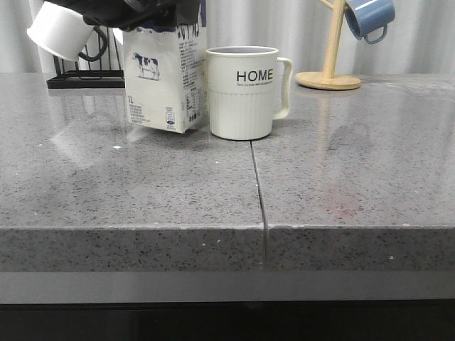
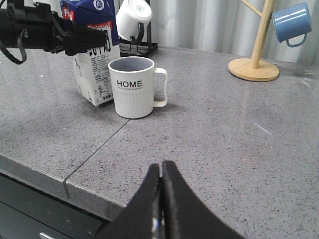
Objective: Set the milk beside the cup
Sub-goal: 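Carry the milk carton beside the HOME mug and lower it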
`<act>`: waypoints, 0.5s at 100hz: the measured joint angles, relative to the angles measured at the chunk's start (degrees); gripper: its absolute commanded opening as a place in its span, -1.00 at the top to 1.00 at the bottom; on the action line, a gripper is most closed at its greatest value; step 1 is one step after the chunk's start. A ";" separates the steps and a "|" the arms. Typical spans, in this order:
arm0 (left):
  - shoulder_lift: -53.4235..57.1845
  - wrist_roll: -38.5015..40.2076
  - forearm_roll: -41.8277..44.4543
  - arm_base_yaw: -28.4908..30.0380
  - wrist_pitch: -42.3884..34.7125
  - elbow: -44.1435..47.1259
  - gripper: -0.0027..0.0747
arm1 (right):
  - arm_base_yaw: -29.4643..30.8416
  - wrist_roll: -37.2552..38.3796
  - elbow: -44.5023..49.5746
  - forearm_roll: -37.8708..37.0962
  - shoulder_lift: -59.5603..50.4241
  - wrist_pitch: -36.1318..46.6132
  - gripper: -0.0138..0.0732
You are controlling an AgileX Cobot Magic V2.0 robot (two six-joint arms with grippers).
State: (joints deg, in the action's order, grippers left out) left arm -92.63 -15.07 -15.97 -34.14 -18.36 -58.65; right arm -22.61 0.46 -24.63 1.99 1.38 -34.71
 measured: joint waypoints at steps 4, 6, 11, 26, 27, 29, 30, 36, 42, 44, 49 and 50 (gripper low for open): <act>-0.39 -0.11 -0.04 0.00 -0.03 0.00 0.36 | 0.00 0.00 0.00 0.00 0.00 0.00 0.83; -0.63 -0.11 -0.14 0.00 -0.03 0.00 0.36 | 0.00 0.00 0.00 0.00 0.00 0.00 0.83; -0.93 -0.11 -0.25 0.00 -0.54 -0.17 0.36 | 0.00 0.00 0.00 0.00 0.00 0.00 0.83; -1.48 -0.11 -0.46 0.00 -1.35 -0.29 0.27 | 0.00 0.00 0.00 0.00 0.00 0.00 0.83; -1.48 -0.11 -0.59 0.00 -1.35 -0.29 0.23 | 0.00 0.00 0.00 0.00 0.00 0.00 0.83; -1.54 -0.11 -0.59 0.00 -1.35 -0.33 0.15 | 0.00 0.00 0.00 0.00 0.00 0.00 0.83; -1.54 -0.11 -0.72 0.00 -1.35 -0.33 0.11 | 0.00 0.00 0.00 0.00 0.00 0.00 0.83; -1.63 -0.11 -0.94 0.00 -1.49 -0.33 -0.30 | 0.00 0.00 0.00 0.00 0.00 0.00 0.83; -1.63 -0.20 -1.58 0.00 -1.62 -0.33 -0.72 | 0.00 0.00 0.00 0.00 0.00 0.00 0.83; -1.63 -0.20 -1.81 0.00 -1.62 -0.33 -0.85 | 0.00 0.00 0.00 0.00 0.00 0.00 0.83; -1.63 -0.20 -2.66 0.00 -1.49 -0.33 -0.89 | 0.00 0.00 0.00 0.00 0.00 0.00 0.83; -1.63 -0.20 -2.77 0.00 -1.32 -0.33 -0.86 | 0.00 0.00 0.00 0.00 0.00 0.00 0.83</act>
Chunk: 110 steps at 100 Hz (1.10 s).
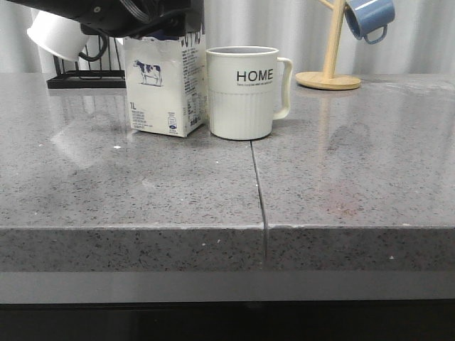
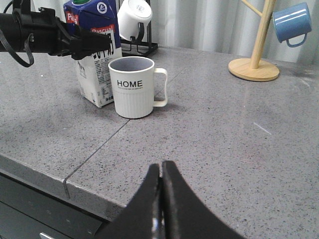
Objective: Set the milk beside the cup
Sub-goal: 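Carry the milk carton beside the HOME mug and lower it, then release the carton and lift the left gripper away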
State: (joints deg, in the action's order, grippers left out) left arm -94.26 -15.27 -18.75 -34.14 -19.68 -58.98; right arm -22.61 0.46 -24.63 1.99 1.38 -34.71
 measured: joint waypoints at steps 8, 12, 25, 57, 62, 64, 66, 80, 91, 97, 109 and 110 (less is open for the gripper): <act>-0.20 0.00 -0.72 0.00 1.06 0.00 -0.75 | 0.00 0.00 0.00 0.00 0.00 -0.09 0.83; -0.28 0.00 -0.86 0.00 1.47 0.00 -0.75 | 0.00 0.00 0.00 0.00 0.00 -0.09 0.83; -0.17 -1.02 -1.09 0.00 1.70 0.00 -0.75 | 0.00 0.00 0.00 0.00 0.00 -0.09 0.83; 8.00 -2.33 -0.71 0.00 2.61 4.91 -0.75 | 0.00 0.00 0.00 0.00 0.00 -0.09 0.83; 10.26 -2.33 0.10 0.00 2.61 6.91 -0.75 | 0.00 0.00 0.00 0.00 0.00 -0.09 0.83; 11.30 -2.33 0.57 0.00 2.61 7.81 -0.74 | 0.00 0.00 0.00 0.00 0.00 -0.09 0.83; 12.37 -2.33 1.10 0.00 2.61 8.69 -0.72 | 0.00 0.00 0.00 0.00 0.00 -0.09 0.83; 19.52 -0.92 6.32 1.63 4.21 13.78 -0.47 | 0.00 0.00 0.00 0.00 0.00 -0.09 0.83; 24.51 6.59 13.74 4.93 6.95 16.50 -0.11 | 0.00 0.00 0.00 0.00 0.00 -0.09 0.83; 26.75 11.08 17.93 7.61 8.43 17.81 0.17 | 0.00 0.00 0.00 0.00 0.00 -0.09 0.83; 31.49 16.80 23.65 13.29 11.84 19.90 0.60 | 0.00 0.00 0.00 0.00 0.00 -0.09 0.83; 32.07 16.81 24.00 13.96 12.26 20.13 0.65 | 0.00 0.00 0.00 0.00 0.00 -0.09 0.83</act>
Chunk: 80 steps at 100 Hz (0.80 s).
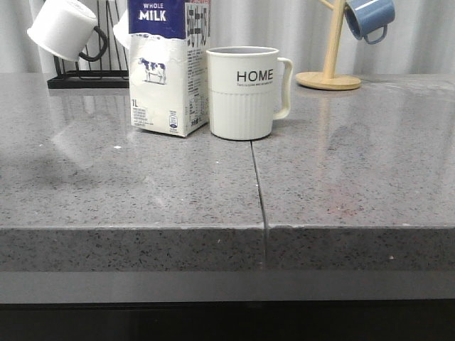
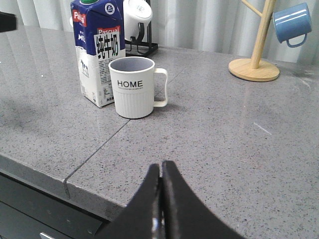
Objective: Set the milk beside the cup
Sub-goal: 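Release the carton and lift the left gripper away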
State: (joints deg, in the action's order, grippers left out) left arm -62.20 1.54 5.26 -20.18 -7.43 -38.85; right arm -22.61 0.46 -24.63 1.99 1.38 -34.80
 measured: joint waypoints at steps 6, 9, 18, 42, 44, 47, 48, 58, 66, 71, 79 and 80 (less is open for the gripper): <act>2.31 0.91 0.96 2.65 1.41 0.98 0.84 | 0.00 0.00 0.00 0.00 0.00 0.00 0.83; 3.76 1.02 1.22 3.95 2.25 1.50 0.92 | 0.00 0.00 0.00 0.00 0.00 0.00 0.83; 7.29 1.28 1.64 7.86 3.35 3.53 0.98 | 0.00 0.00 0.00 0.00 0.00 0.00 0.83; 16.64 1.41 1.77 13.89 8.75 8.50 0.99 | 0.00 0.00 0.00 0.00 0.00 0.00 0.83; 17.29 1.41 1.77 14.08 9.01 8.82 0.98 | 0.00 0.00 0.00 0.00 0.00 0.00 0.83; 18.15 1.41 1.77 14.44 9.23 9.40 0.99 | 0.00 0.00 0.00 0.00 0.00 0.00 0.83; 18.36 1.41 1.77 14.58 9.33 9.50 0.99 | 0.00 0.00 0.00 0.00 0.00 0.00 0.83; 21.30 1.51 1.77 15.58 10.05 11.15 0.99 | 0.00 0.00 0.00 0.00 0.00 0.00 0.83; 23.15 1.51 1.77 16.62 10.19 12.77 0.98 | 0.00 0.00 0.00 0.00 0.00 0.00 0.83; 24.20 1.51 1.50 17.34 10.28 13.84 0.98 | 0.00 0.00 0.00 0.00 0.00 0.00 0.83; 26.06 1.51 1.29 18.36 10.28 15.47 0.98 | 0.00 0.00 0.00 0.00 0.00 0.00 0.83; 26.23 1.51 1.29 18.55 10.28 15.76 0.98 | 0.00 0.00 0.00 0.00 0.00 0.00 0.83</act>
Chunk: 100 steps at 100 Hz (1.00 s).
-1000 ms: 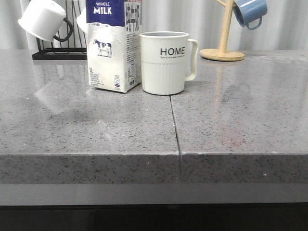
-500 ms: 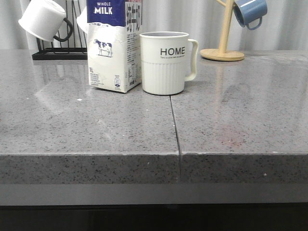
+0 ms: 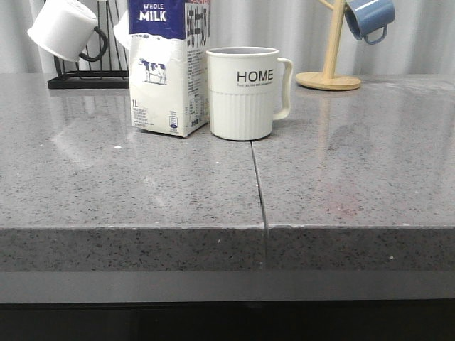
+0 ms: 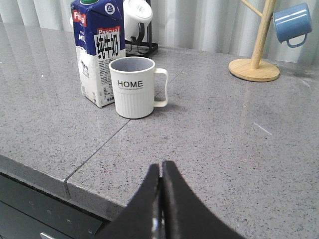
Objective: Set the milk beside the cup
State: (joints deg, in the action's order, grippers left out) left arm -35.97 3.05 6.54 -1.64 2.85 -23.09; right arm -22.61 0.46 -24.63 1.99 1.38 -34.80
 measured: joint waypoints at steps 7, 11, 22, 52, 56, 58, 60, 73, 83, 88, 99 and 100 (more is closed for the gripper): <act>1.88 0.00 -0.13 0.52 0.12 1.40 0.98 | 0.00 0.00 0.00 0.00 0.00 0.00 0.83; 3.09 0.00 -0.13 0.63 0.12 2.09 0.98 | 0.00 0.00 0.00 0.00 0.00 0.00 0.83; 5.87 0.00 -0.21 0.63 0.12 4.54 0.98 | 0.00 0.00 0.00 0.00 0.00 0.00 0.83; 13.34 0.00 -0.21 0.63 -5.25 13.49 0.98 | 0.00 0.00 0.00 0.00 0.00 0.00 0.83; 14.26 0.00 -0.21 0.63 -5.96 14.38 0.98 | 0.00 0.00 0.00 0.00 0.00 0.00 0.83; 14.70 0.00 -0.21 0.63 -6.15 14.81 0.98 | 0.00 0.00 0.00 0.00 0.00 0.00 0.83; 15.17 0.00 -0.21 0.63 -6.47 15.07 0.98 | 0.00 0.00 0.00 0.00 0.00 0.00 0.83; 18.24 0.00 -0.21 0.63 -7.33 17.37 0.98 | 0.00 0.00 0.00 0.00 0.00 0.00 0.83; 21.09 0.00 -0.21 0.77 -8.12 19.04 0.98 | 0.00 0.00 0.00 0.00 0.00 0.00 0.83; 22.71 -0.27 -0.21 0.92 -7.97 19.93 0.98 | 0.00 0.00 0.00 0.00 0.00 0.00 0.83; 26.90 -1.60 -1.67 0.92 -5.73 21.49 0.98 | 0.00 0.00 0.00 0.00 0.00 0.00 0.83; 27.19 -1.78 -1.88 0.92 -5.29 21.72 0.98 | 0.00 0.00 0.00 0.00 0.00 0.00 0.83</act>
State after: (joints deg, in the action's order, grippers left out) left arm -8.77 1.26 4.66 -0.72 -2.43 -1.37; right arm -22.61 0.46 -24.63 1.99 1.38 -34.80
